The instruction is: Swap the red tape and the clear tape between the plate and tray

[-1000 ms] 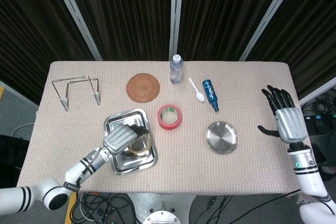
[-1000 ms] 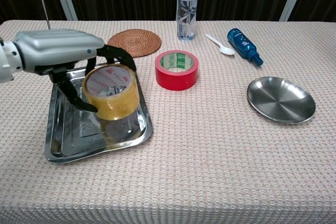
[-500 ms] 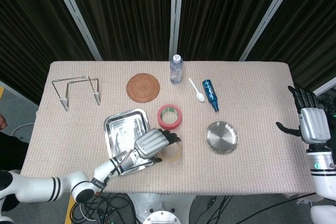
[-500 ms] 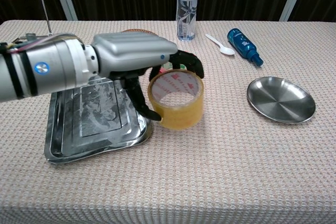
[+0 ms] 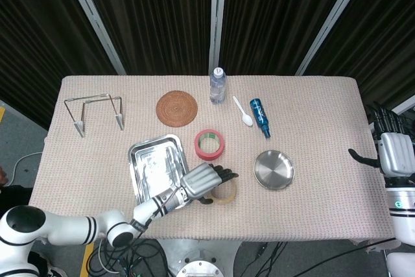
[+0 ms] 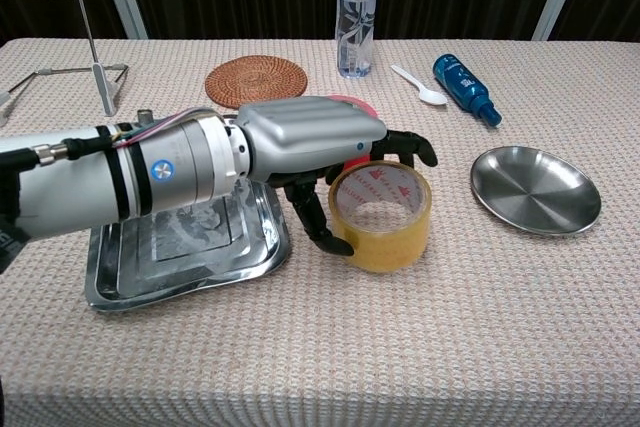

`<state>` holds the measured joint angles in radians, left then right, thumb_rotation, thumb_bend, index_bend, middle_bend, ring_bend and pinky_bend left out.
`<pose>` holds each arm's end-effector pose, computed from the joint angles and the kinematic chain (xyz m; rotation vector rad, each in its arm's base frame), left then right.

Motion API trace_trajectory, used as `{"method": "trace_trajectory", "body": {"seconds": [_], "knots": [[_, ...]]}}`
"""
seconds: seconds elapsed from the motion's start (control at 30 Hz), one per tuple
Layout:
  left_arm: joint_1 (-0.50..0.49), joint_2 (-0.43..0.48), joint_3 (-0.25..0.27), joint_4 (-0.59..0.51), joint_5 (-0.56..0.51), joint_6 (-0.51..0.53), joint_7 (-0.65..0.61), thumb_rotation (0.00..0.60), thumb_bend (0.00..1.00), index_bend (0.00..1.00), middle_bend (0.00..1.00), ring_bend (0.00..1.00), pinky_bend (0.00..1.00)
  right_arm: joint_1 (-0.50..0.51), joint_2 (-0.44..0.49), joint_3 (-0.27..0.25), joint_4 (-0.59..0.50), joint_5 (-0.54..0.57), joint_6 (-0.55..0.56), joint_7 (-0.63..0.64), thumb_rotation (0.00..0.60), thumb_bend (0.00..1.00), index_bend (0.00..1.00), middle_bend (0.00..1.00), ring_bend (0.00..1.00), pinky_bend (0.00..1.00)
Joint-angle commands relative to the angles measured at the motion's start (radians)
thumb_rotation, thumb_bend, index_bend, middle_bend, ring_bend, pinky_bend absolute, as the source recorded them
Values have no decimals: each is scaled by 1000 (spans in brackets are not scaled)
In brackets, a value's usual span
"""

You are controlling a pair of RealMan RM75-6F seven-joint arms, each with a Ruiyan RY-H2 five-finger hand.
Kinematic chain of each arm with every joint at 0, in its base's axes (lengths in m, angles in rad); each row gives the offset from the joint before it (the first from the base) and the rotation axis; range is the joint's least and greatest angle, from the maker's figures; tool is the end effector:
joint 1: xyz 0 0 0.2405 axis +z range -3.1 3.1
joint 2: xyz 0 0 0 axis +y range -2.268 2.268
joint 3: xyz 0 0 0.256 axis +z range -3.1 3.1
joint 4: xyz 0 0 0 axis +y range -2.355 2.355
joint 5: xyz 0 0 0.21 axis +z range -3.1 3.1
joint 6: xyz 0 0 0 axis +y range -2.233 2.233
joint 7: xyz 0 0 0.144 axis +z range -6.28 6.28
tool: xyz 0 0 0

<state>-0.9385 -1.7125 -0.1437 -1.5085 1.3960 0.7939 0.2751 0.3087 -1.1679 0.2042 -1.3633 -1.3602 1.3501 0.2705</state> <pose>-0.0307 0.2862 -0.0896 -2.4057 -0.7329 -1.1334 -0.3119 -0.2897 0.1898 1.2814 -0.8792 1.1166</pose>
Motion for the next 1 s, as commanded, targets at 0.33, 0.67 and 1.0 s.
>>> {"method": "trace_trajectory", "body": {"seconds": [0.33, 0.67, 1.0], "knots": [[58, 99, 28, -74, 15, 104, 19, 600, 143, 80, 69, 91, 344, 1, 0, 7, -3, -7, 0, -6, 600, 93, 0, 0, 0, 0], [76, 215, -57, -40, -44, 159, -36, 600, 127, 83, 68, 48, 251, 9, -1, 12, -20, -6, -11, -27, 600, 93, 0, 0, 0, 0], [-63, 141, -71, 158, -72, -80, -198, 600, 87, 77, 21, 0, 182, 11, 9, 21, -38, 3, -16, -48, 600, 93, 0, 0, 0, 0]]}}
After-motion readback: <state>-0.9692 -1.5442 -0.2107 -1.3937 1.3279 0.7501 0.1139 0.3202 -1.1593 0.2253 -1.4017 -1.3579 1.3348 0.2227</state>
